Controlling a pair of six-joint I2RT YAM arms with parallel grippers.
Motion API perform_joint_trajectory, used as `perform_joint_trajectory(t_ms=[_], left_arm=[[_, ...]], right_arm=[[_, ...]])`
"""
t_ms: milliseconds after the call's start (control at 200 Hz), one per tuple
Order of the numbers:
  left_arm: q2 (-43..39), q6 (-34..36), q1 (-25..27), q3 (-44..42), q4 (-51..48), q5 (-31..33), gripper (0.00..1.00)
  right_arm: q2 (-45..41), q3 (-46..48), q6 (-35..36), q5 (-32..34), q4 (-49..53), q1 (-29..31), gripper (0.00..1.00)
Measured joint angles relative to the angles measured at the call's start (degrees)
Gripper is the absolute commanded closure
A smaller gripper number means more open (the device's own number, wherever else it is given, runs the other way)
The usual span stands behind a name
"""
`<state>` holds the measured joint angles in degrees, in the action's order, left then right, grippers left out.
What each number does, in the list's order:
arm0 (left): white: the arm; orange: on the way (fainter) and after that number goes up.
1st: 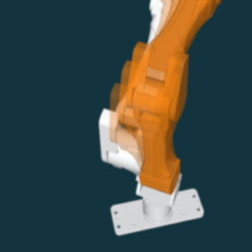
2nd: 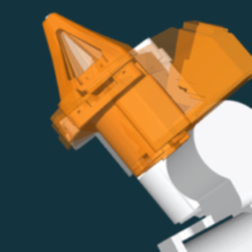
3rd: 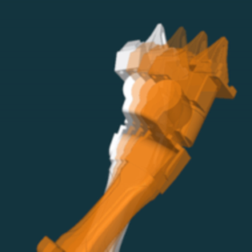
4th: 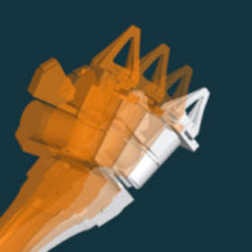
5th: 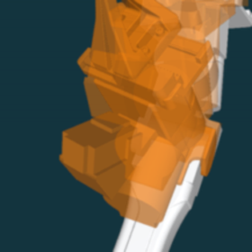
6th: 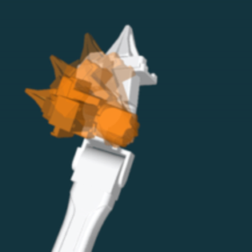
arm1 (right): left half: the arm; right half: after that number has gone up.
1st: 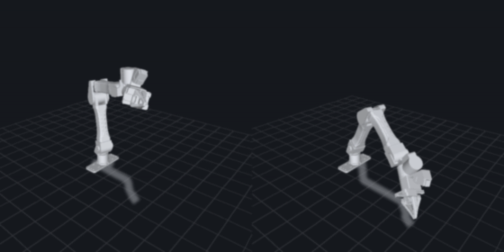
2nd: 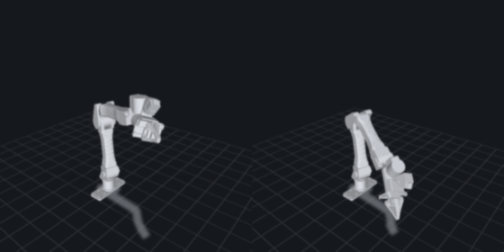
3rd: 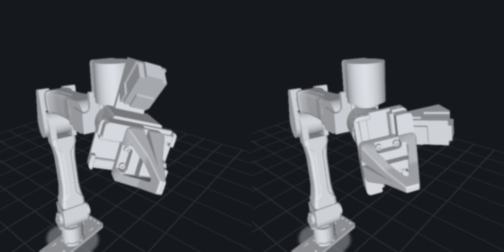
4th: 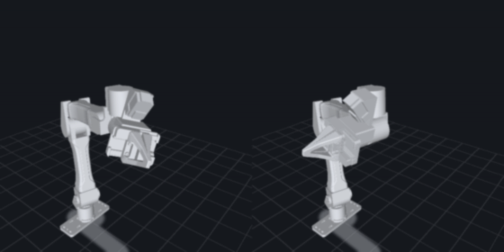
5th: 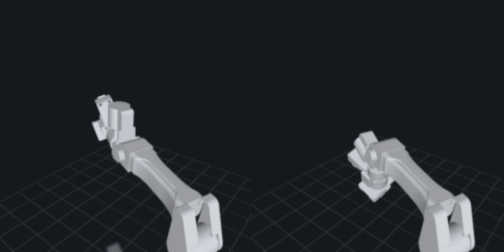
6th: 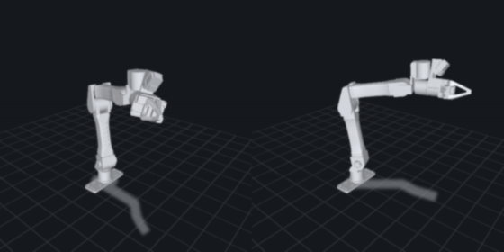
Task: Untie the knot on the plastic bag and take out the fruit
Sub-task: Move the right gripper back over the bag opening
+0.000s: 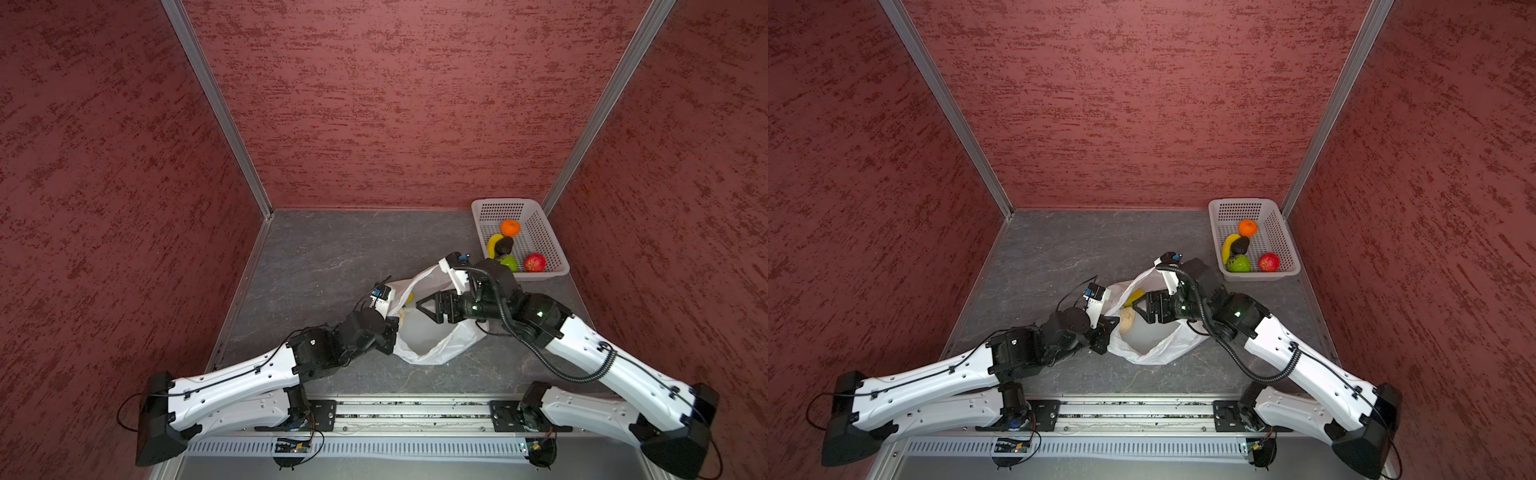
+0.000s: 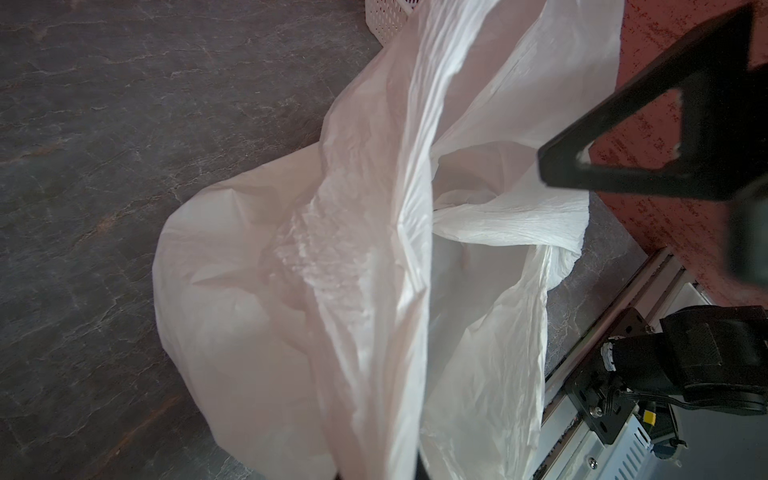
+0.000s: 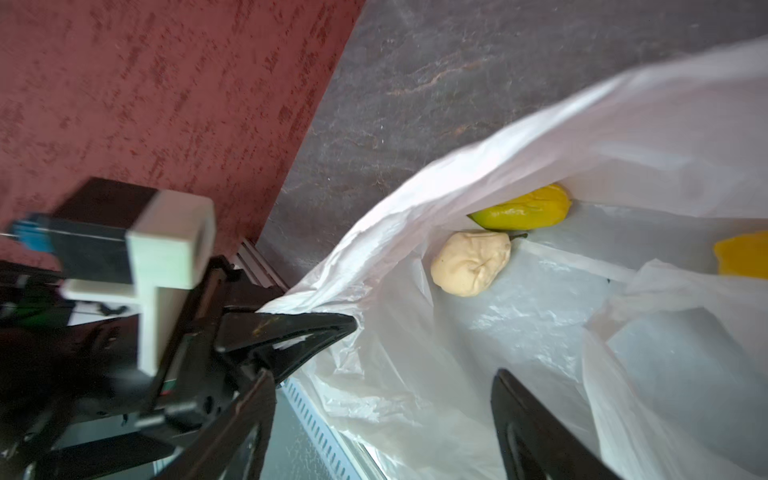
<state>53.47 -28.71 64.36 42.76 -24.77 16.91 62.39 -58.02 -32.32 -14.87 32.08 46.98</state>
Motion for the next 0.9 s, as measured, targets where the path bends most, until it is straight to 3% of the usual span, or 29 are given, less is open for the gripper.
perform_joint_trajectory(t_ms=[306, 571, 902], left_arm=[[0.79, -0.44, -0.02, 0.57, -0.57, 0.35, 1.0], [1.07, -0.44, -0.59, 1.6, -0.5, 0.28, 1.0], [1.7, 0.02, -3.02, 1.73, -0.5, -1.27, 1.0]], right_arm=[[7.04, 9.4, 1.49, 4.02, -7.91, 1.49, 0.19], [13.68, 10.95, 0.87, 6.01, -15.34, 2.89, 0.21], [23.71, 10.95, -8.59, 8.31, -23.21, 3.08, 0.2]])
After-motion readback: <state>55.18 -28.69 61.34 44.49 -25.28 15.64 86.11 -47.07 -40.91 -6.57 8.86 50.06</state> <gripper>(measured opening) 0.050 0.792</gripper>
